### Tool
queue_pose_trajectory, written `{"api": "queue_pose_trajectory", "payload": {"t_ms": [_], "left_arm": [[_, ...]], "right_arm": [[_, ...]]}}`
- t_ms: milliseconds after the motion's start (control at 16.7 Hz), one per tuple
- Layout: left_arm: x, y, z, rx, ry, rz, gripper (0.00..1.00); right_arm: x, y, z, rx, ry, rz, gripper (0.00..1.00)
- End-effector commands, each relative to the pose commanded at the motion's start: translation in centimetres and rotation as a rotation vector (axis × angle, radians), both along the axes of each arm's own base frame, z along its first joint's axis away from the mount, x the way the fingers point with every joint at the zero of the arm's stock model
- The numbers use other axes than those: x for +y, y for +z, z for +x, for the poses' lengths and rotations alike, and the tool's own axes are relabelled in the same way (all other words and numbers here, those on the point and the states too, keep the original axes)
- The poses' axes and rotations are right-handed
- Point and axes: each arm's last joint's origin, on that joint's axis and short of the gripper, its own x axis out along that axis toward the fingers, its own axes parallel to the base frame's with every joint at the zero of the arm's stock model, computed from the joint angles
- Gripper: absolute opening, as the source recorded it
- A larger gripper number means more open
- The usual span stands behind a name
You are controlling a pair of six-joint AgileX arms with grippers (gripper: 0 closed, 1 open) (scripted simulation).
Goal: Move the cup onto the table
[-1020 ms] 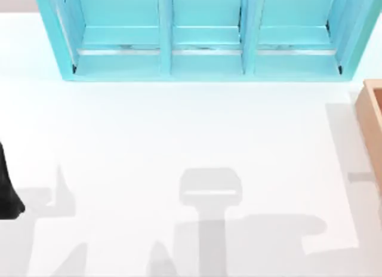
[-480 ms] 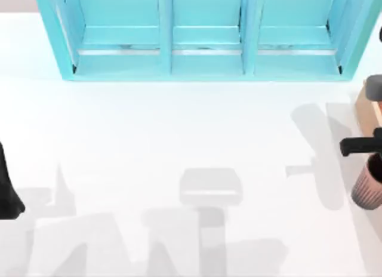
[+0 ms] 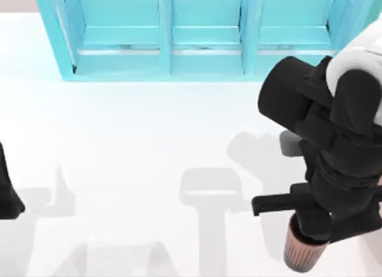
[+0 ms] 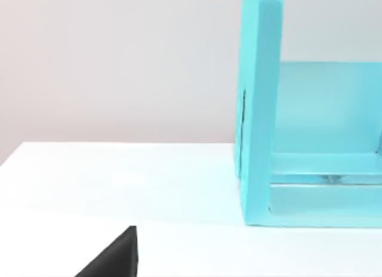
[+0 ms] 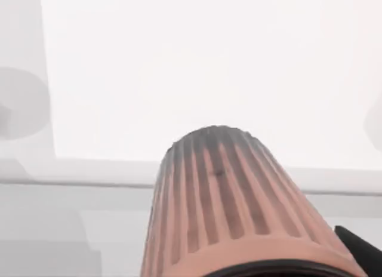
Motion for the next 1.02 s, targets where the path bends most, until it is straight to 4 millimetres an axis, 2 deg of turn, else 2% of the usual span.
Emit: {"api": "queue_pose_trajectory", "payload": {"t_ms": [240, 540, 720, 1020], "left_arm": [[0.0, 0.0, 0.0, 0.000, 0.000, 0.000, 1.00], [0.0, 0.0, 0.0, 0.000, 0.000, 0.000, 1.00], [0.0, 0.0, 0.0, 0.000, 0.000, 0.000, 1.00], [0.0, 0.0, 0.0, 0.000, 0.000, 0.000, 1.00]], "right_arm": [[2.8, -0.1, -1.7, -0.004, -0.049, -0.008, 0.00], [6.1, 0.5, -4.3, -0.089, -0.063, -0.008, 0.00], [6.8, 0.6, -5.0, -0.131, -0.070, -0.011, 0.00], [6.9, 0.7, -5.1, -0.139, -0.074, -0.012, 0.00]]}}
